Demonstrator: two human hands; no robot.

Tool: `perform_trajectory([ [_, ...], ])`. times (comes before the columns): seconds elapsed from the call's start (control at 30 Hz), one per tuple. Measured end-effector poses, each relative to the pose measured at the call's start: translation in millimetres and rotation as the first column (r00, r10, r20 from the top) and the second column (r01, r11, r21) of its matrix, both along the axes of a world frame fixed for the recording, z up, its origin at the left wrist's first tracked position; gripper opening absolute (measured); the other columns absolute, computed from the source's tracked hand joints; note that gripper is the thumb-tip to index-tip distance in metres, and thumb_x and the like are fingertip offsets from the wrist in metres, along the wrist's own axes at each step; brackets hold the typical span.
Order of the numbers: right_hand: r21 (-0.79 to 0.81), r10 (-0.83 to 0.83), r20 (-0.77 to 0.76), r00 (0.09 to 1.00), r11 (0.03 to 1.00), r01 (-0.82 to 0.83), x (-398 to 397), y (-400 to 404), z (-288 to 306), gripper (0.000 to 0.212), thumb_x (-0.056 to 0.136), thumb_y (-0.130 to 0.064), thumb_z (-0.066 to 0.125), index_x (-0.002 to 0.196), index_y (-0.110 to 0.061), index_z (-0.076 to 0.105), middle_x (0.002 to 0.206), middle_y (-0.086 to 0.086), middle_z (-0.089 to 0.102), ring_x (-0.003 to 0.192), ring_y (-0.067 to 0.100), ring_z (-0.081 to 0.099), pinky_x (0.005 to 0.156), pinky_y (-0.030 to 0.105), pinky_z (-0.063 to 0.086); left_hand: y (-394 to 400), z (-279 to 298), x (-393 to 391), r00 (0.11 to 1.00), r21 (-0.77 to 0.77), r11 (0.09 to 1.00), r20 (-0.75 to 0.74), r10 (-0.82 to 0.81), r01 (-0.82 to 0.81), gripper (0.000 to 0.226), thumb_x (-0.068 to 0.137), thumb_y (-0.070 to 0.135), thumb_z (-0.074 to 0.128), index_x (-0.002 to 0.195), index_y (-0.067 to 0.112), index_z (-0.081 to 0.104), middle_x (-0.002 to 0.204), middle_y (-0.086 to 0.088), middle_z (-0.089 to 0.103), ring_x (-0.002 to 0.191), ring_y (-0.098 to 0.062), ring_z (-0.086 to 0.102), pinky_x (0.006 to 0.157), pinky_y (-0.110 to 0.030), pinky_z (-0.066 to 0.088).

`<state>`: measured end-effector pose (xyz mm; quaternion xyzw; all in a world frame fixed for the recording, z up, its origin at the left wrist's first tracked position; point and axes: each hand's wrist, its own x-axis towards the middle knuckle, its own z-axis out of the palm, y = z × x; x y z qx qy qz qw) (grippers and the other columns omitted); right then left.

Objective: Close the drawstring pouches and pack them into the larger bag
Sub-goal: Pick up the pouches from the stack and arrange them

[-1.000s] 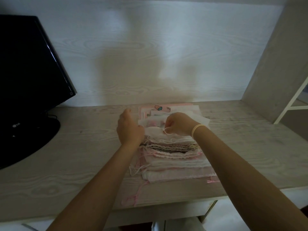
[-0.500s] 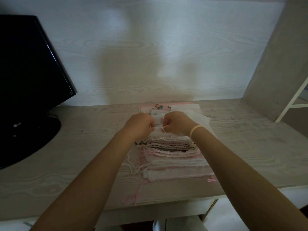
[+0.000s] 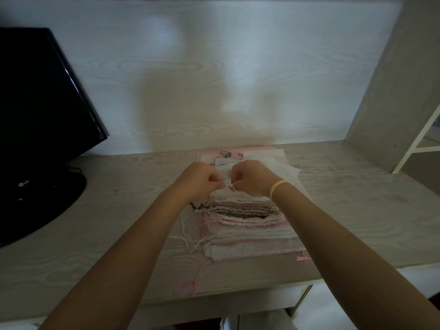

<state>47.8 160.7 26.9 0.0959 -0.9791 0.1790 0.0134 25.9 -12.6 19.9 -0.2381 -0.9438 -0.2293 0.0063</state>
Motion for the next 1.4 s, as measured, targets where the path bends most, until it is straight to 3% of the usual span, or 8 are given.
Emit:
perform_trajectory([
  [0.17,0.034,-0.008,0.000,1.000,0.999,0.008,-3,-2,2,0.006,0.084,-0.015,0.066,0.079,-0.020,0.066,0.079,-0.007,0.061,0.078,0.011,0.055,0.070,0.023,0.042,5,1,9,0.949,0.405,0.909,0.313,-0.039,-0.097,0.024,0.099,0.018,0.051,0.080,0.010,0.063,0.063,-0.002,0.058,0.054,-0.018,0.053,0.058,-0.031,0.046],
  [0.27,0.015,-0.012,-0.007,1.000,1.000,0.012,-4,-3,2,0.008,0.083,-0.014,0.066,0.078,-0.020,0.066,0.077,-0.008,0.061,0.077,0.011,0.055,0.070,0.022,0.043,8,0,10,0.873,0.407,0.878,0.487,0.023,-0.250,0.022,0.093,0.021,0.051,0.073,0.013,0.059,0.058,0.002,0.041,0.046,-0.013,0.034,0.046,-0.022,0.028],
  [0.4,0.002,-0.016,0.011,1.000,1.000,0.016,-2,-2,-1,0.004,0.086,-0.018,0.066,0.085,-0.019,0.069,0.087,-0.003,0.067,0.079,0.011,0.057,0.070,0.020,0.044,9,-1,13,0.902,0.268,0.941,0.425,0.076,-0.206,0.032,0.091,0.037,0.058,0.072,0.014,0.070,0.045,0.011,0.040,0.038,-0.007,0.036,0.043,-0.020,0.029],
  [0.77,-0.060,-0.052,0.018,0.998,0.997,0.053,1,15,-3,0.014,0.088,-0.022,0.065,0.088,-0.009,0.070,0.093,0.003,0.067,0.087,0.018,0.058,0.076,0.026,0.046,0,-18,3,0.938,0.419,0.860,0.304,0.169,-0.291,0.020,0.089,0.027,0.067,0.075,0.015,0.077,0.067,0.007,0.065,0.051,-0.005,0.048,0.055,-0.022,0.039],
  [0.87,-0.057,-0.058,-0.001,0.998,0.997,0.058,0,14,-1,0.006,0.086,-0.019,0.066,0.081,-0.015,0.066,0.087,-0.001,0.065,0.085,0.016,0.056,0.075,0.024,0.043,3,-13,6,0.942,0.599,0.754,0.325,0.079,-0.270,0.015,0.089,0.028,0.068,0.081,0.021,0.079,0.063,0.013,0.064,0.054,-0.005,0.050,0.057,-0.020,0.041],
  [0.93,-0.032,-0.044,-0.010,0.999,0.999,0.044,0,10,1,0.006,0.086,-0.020,0.066,0.082,-0.015,0.068,0.084,-0.005,0.062,0.083,0.013,0.055,0.074,0.023,0.042,7,-13,9,0.934,0.671,0.703,0.356,-0.026,-0.236,0.018,0.093,0.027,0.064,0.082,0.025,0.079,0.070,-0.005,0.066,0.056,-0.011,0.048,0.057,-0.024,0.042],
  [1.1,0.034,-0.052,-0.001,0.999,0.998,0.052,-2,6,2,0.012,0.087,-0.022,0.063,0.088,-0.015,0.072,0.093,0.001,0.069,0.086,0.016,0.059,0.077,0.026,0.046,15,-15,8,0.884,0.710,0.662,0.441,-0.155,-0.238,0.022,0.099,0.012,0.052,0.100,0.012,0.074,0.073,-0.010,0.056,0.055,-0.010,0.044,0.048,-0.018,0.034],
  [1.4,0.092,-0.026,0.056,0.998,0.996,0.021,-4,-4,-1,0.025,0.092,-0.031,0.060,0.080,-0.011,0.069,0.069,0.005,0.060,0.057,0.015,0.050,0.057,0.026,0.041,18,-23,6,0.921,0.668,0.672,0.384,0.056,-0.319,0.019,0.085,0.031,0.074,0.095,0.016,0.077,0.070,0.007,0.066,0.047,0.002,0.050,0.044,-0.011,0.036],
])
